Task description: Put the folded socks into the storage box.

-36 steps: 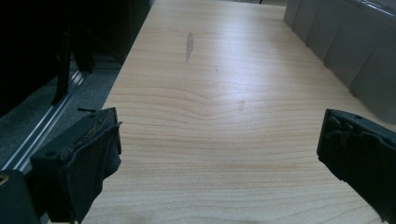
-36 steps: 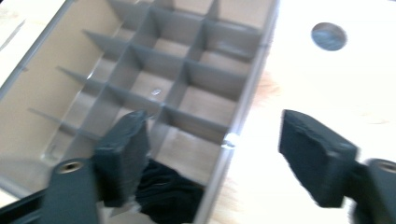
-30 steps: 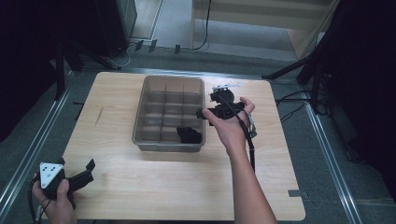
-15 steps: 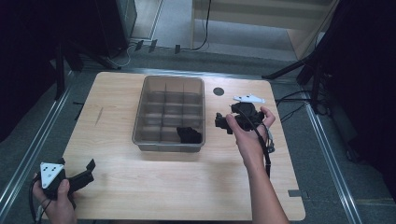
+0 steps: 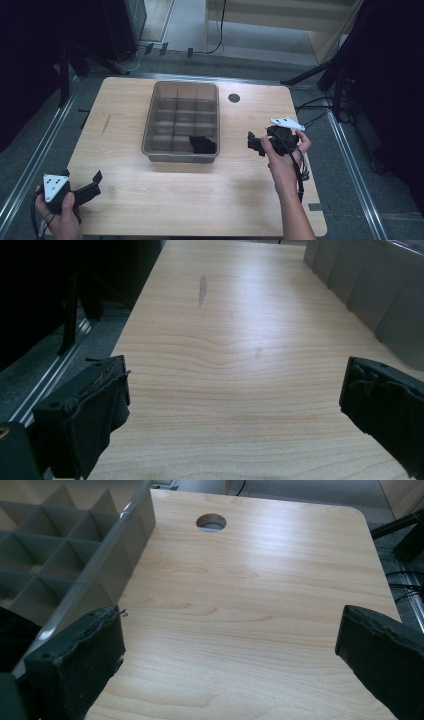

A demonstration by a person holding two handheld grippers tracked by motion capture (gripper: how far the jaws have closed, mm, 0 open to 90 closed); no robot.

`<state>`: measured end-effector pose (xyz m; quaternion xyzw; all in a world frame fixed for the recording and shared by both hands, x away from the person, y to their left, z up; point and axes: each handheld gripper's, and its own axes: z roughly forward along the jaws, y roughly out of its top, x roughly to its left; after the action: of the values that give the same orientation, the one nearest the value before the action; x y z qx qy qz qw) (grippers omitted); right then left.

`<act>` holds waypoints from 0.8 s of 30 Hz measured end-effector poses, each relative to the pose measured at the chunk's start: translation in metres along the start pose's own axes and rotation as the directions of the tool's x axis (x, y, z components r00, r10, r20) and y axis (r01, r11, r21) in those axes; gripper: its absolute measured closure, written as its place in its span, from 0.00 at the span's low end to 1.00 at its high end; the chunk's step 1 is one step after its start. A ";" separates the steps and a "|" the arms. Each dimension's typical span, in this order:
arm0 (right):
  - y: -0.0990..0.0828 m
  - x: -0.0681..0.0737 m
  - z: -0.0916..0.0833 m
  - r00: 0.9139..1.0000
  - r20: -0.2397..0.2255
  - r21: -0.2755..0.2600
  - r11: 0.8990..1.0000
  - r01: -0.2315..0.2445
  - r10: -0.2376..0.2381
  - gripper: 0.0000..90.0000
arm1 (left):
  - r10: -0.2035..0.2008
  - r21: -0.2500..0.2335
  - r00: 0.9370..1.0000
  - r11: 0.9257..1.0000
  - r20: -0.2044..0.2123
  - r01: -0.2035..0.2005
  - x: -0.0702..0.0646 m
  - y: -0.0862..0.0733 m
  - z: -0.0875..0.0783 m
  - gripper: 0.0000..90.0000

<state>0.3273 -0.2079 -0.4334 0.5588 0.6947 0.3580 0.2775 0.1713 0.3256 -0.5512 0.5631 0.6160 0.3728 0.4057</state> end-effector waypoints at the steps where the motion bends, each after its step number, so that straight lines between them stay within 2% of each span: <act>1: -0.003 -0.004 -0.001 1.000 0.004 -0.003 1.000 -0.002 0.002 0.00 | 0.000 0.000 1.000 1.000 0.000 0.000 0.000 0.000 0.000 0.00; 6: -0.014 -0.016 -0.005 1.000 0.019 -0.013 1.000 0.001 -0.001 0.00 | 0.001 -0.001 1.000 1.000 -0.004 -0.001 -0.001 0.000 0.000 0.00; 13: -0.037 -0.037 -0.010 0.999 0.025 -0.021 0.999 -0.028 0.028 0.00 | 0.021 -0.002 1.000 1.000 -0.007 -0.021 -0.003 0.000 0.000 0.00; 18: -0.056 -0.053 -0.014 0.999 0.048 -0.034 0.999 -0.023 0.024 0.00 | 0.022 -0.003 1.000 1.000 -0.007 -0.022 -0.003 0.000 0.000 0.00; 24: -0.085 -0.074 -0.018 0.997 0.068 -0.040 0.998 -0.038 0.041 0.00 | 0.027 -0.003 1.000 1.000 -0.011 -0.027 -0.003 0.000 0.000 0.00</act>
<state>0.2804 -0.2939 -0.4921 0.5789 0.6665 0.3574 0.3048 0.1712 0.3224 -0.5512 0.5688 0.6098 0.3821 0.3982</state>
